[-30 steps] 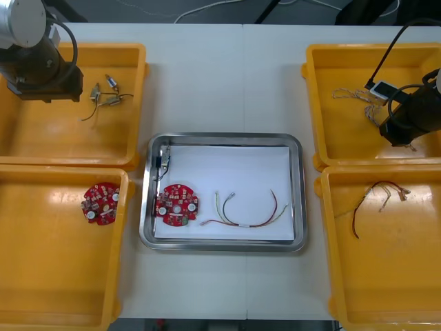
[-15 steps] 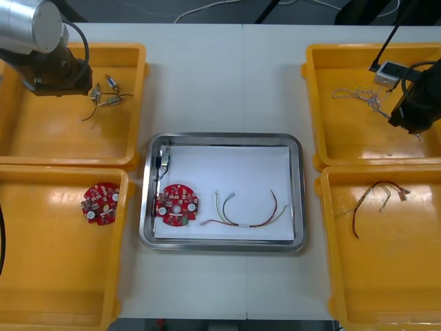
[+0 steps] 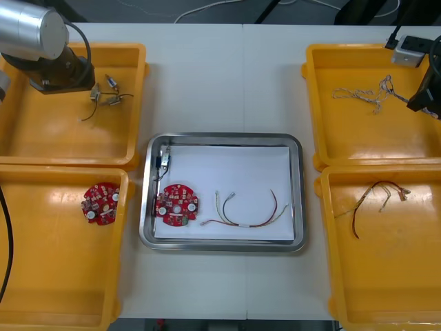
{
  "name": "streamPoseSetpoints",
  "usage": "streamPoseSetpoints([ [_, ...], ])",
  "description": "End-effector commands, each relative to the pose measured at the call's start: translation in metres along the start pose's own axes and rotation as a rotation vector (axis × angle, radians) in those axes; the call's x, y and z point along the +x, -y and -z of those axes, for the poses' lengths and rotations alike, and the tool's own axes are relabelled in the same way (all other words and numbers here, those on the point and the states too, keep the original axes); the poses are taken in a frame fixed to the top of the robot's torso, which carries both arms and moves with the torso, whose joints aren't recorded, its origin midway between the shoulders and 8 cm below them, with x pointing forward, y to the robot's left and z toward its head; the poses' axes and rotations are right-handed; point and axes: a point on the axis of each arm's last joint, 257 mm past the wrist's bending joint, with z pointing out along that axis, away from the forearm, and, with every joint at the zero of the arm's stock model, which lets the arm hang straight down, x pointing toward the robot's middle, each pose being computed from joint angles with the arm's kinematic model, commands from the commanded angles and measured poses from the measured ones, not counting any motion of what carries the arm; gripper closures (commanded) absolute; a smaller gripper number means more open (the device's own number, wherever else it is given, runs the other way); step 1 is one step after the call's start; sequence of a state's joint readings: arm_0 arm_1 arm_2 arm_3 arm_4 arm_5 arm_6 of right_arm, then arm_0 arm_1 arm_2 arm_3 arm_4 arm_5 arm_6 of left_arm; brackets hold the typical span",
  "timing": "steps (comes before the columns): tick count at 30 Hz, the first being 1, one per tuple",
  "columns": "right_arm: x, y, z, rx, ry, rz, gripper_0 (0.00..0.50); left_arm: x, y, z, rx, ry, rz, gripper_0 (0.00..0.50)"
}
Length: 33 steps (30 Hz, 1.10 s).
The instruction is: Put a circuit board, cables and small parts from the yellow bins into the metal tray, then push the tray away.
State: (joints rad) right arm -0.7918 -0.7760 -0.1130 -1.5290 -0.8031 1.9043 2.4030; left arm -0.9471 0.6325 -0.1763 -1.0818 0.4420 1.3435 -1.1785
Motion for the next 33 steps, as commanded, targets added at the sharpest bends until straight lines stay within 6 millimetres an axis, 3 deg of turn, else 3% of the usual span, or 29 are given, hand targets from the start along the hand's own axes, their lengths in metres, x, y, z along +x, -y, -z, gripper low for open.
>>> streamPoseSetpoints([
  [1, -0.031, 0.014, 0.05, 0.125, 0.072, 0.062, 0.5, -0.034, 0.029, 0.015, 0.026, 0.086, -0.134, 0.0],
  [7, -0.07, -0.014, 0.053, 0.123, 0.16, 0.142, 0.5, -0.032, 0.032, 0.007, 0.04, 0.083, -0.131, 0.0],
  [10, -0.089, -0.04, 0.047, 0.081, 0.214, 0.186, 0.5, -0.029, 0.04, 0.003, 0.045, 0.083, -0.145, 0.0],
  [23, -0.135, -0.126, 0.023, 0.032, 0.212, 0.44, 0.5, -0.017, 0.047, -0.02, 0.058, 0.077, -0.164, 0.0],
  [30, -0.153, -0.177, 0.0, -0.014, 0.183, 0.548, 0.5, -0.01, 0.047, -0.025, 0.061, 0.058, -0.17, 0.0],
  [33, -0.154, -0.198, -0.015, -0.04, 0.15, 0.586, 0.5, -0.008, 0.05, -0.027, 0.059, 0.057, -0.185, 0.079],
])
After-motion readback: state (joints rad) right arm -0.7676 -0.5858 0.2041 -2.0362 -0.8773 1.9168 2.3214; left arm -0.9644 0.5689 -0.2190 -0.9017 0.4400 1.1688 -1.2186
